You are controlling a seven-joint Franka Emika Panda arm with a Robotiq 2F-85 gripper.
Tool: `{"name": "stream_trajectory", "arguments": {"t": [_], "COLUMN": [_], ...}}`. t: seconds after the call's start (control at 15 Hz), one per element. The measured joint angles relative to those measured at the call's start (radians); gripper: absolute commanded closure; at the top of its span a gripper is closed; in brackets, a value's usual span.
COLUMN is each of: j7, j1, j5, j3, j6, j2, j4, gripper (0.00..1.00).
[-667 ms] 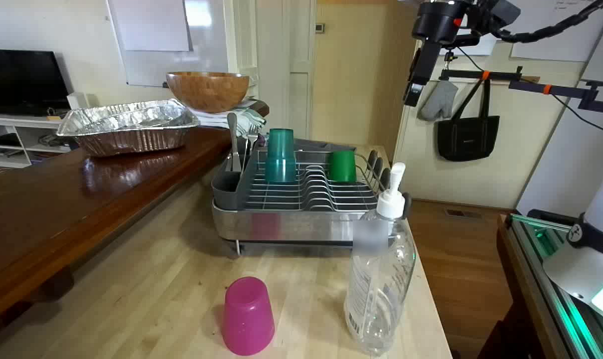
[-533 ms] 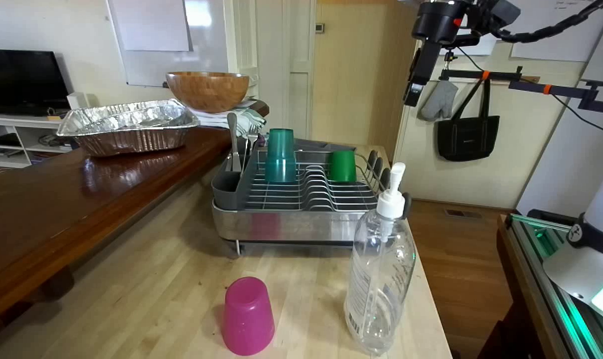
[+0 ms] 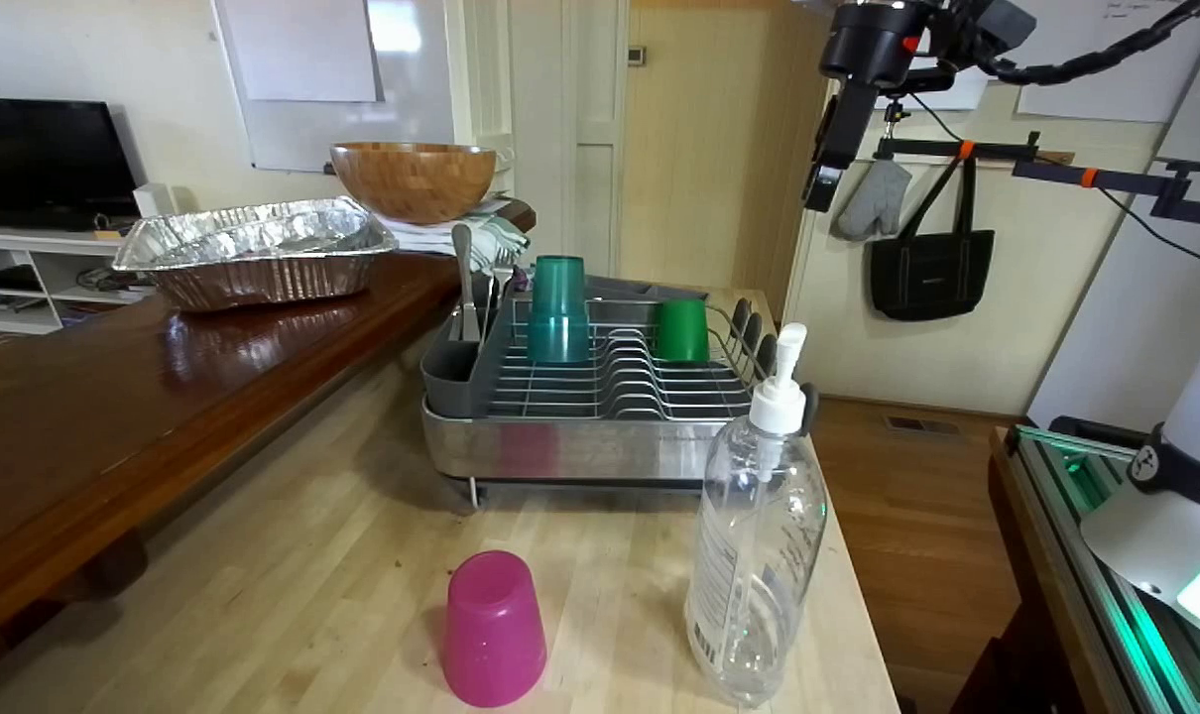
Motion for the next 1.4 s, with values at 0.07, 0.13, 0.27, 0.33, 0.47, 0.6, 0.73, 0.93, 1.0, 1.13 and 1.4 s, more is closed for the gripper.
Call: {"name": "stream_trajectory", "arguments": {"t": [0.07, 0.13, 0.27, 0.33, 0.47, 0.6, 0.73, 0.93, 1.0, 1.13, 1.4], "j7": [0.000, 0.000, 0.000, 0.000, 0.000, 0.000, 0.000, 0.000, 0.001, 0.004, -0.053], "j1": [0.000, 0.000, 0.000, 0.000, 0.000, 0.000, 0.000, 0.000, 0.004, 0.031, 0.142], "j5": [0.000, 0.000, 0.000, 0.000, 0.000, 0.000, 0.000, 0.000, 0.003, 0.007, 0.009], "j3": [0.000, 0.000, 0.000, 0.000, 0.000, 0.000, 0.000, 0.003, 0.012, 0.047, 0.120], "j6": [0.000, 0.000, 0.000, 0.000, 0.000, 0.000, 0.000, 0.000, 0.000, 0.000, 0.000], "j2": [0.000, 0.000, 0.000, 0.000, 0.000, 0.000, 0.000, 0.000, 0.000, 0.001, 0.001], "j4": [0.000, 0.000, 0.000, 0.000, 0.000, 0.000, 0.000, 0.000, 0.002, 0.016, 0.052], "gripper": [0.00, 0.00, 0.00, 0.00, 0.00, 0.00, 0.00, 0.00, 0.00, 0.00, 0.00]}}
